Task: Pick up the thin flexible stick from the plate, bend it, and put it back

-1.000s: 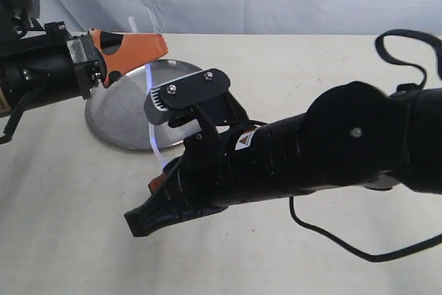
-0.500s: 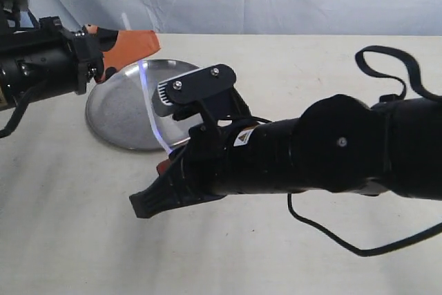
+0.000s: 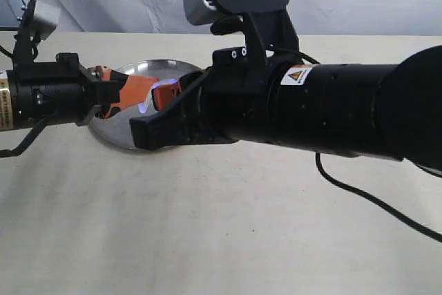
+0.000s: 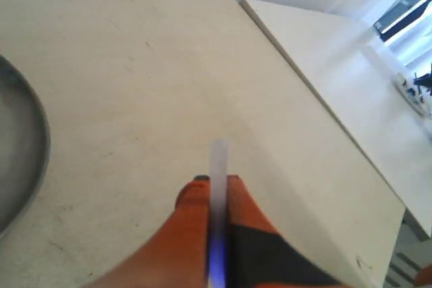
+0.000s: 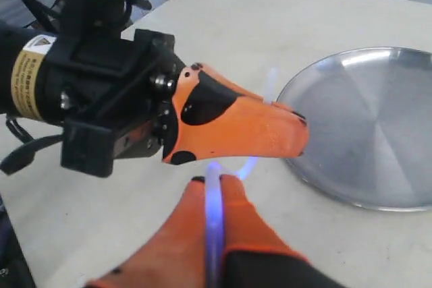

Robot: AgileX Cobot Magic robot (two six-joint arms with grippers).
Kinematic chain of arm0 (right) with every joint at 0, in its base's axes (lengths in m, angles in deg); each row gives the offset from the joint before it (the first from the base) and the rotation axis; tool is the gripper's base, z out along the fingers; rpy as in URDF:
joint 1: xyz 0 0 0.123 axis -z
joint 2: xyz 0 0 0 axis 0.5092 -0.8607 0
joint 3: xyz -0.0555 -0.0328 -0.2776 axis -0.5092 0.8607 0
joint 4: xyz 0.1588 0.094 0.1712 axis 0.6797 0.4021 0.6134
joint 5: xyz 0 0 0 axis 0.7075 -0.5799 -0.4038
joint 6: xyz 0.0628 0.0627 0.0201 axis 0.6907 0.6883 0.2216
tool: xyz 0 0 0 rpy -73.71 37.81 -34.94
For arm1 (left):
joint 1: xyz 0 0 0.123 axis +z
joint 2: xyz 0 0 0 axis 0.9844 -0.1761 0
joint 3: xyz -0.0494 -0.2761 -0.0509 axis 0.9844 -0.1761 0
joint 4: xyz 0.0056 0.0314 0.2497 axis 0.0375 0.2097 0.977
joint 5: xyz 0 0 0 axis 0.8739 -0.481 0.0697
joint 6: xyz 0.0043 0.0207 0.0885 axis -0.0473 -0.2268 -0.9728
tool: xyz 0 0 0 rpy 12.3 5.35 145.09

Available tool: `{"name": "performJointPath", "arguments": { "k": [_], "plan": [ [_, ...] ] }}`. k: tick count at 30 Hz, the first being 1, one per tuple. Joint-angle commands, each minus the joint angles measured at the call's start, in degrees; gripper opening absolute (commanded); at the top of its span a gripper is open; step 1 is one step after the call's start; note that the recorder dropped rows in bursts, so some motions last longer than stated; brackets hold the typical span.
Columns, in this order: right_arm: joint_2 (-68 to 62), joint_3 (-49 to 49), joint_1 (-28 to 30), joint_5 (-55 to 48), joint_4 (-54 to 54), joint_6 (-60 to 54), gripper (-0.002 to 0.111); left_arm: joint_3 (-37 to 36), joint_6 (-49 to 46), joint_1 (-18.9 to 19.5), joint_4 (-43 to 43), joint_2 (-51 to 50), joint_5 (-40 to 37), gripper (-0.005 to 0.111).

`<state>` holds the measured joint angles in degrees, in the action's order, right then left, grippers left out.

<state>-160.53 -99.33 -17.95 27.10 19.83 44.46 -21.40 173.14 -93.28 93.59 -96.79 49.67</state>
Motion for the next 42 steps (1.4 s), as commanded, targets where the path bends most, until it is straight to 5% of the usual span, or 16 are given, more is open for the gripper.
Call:
{"name": "performJointPath", "arguments": {
  "k": [1,12,24,29,34,37,42],
  "plan": [
    [-3.12,-0.25,0.54,0.23,0.2,-0.47,-0.001,-0.41,0.61,-0.44,-4.69,0.13,11.68,0.0],
    [-13.32,-0.35,0.54,-3.65,4.9,-0.23,-0.001,-0.41,-2.27,-0.44,-8.89,2.48,12.47,0.0],
    [-5.63,-0.35,0.54,0.98,2.52,-0.48,-0.001,-0.41,-6.19,-0.44,2.05,2.48,-11.14,0.0],
    [-5.07,-0.25,7.25,-1.18,1.72,-1.05,-0.001,-0.41,-1.92,-0.44,-3.25,3.14,6.75,0.0],
    [-10.11,-0.35,10.94,-9.86,1.95,-1.05,-0.001,1.16,-6.06,-0.44,-14.49,4.82,10.58,0.0],
    [-13.28,-0.35,8.48,-11.58,2.21,-1.22,-0.001,1.77,-10.47,-0.44,-13.86,4.82,6.51,0.0],
    [-12.73,-0.35,7.44,-9.29,1.76,-2.79,-0.001,1.77,-13.18,-0.44,-5.7,4.82,-10.97,0.0]
  ]
}}
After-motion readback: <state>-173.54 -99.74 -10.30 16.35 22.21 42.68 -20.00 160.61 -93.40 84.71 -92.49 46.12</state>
